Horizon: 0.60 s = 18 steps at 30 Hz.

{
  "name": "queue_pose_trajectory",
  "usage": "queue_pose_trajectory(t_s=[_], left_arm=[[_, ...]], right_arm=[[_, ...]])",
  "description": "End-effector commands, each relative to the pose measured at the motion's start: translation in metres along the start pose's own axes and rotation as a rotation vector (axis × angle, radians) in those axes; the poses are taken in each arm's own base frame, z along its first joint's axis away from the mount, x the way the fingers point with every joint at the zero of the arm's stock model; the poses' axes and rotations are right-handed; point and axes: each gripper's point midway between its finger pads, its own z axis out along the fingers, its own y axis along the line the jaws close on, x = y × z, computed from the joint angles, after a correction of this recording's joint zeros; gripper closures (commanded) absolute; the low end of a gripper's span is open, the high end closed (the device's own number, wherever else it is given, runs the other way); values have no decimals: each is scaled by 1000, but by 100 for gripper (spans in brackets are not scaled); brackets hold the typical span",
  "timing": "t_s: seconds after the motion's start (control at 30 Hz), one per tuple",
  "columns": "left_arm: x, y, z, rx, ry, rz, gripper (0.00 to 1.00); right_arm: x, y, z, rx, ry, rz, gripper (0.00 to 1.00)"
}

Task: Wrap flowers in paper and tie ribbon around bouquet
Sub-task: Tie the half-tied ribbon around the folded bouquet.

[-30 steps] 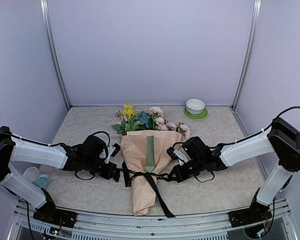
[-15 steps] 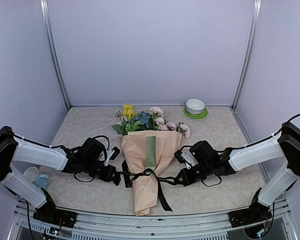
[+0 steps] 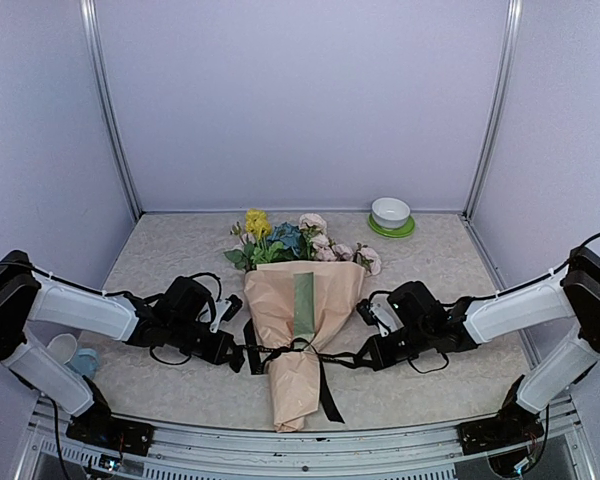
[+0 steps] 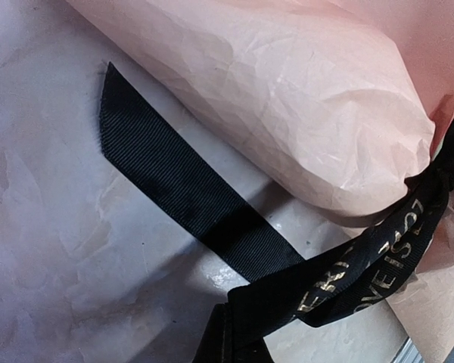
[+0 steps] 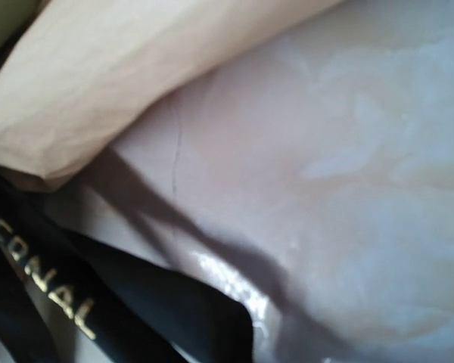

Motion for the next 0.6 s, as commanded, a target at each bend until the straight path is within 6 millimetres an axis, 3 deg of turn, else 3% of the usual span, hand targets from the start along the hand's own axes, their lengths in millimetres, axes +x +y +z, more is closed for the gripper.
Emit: queue_pose_trajectory(t_s=[0.0,0.3,0.47,0.53,0.57], left_arm=[[7,15,-2,-61,20,-19,100],[-1,-27,12,-47,50,166,100],[-6,-24,6,-89,31,164,99],[-8,-23,0,-101,20,163,75],[-10,-26,-4,-94,12,166,63]], right_arm=[[31,-31,-4,104,93,49,100],[9,-29,-12,133,59,20,100],[6,-34,-20,160,49,27,100],[2,-33,-25,165,35,27,100],[-2,-33,-29,169,20,25,87]])
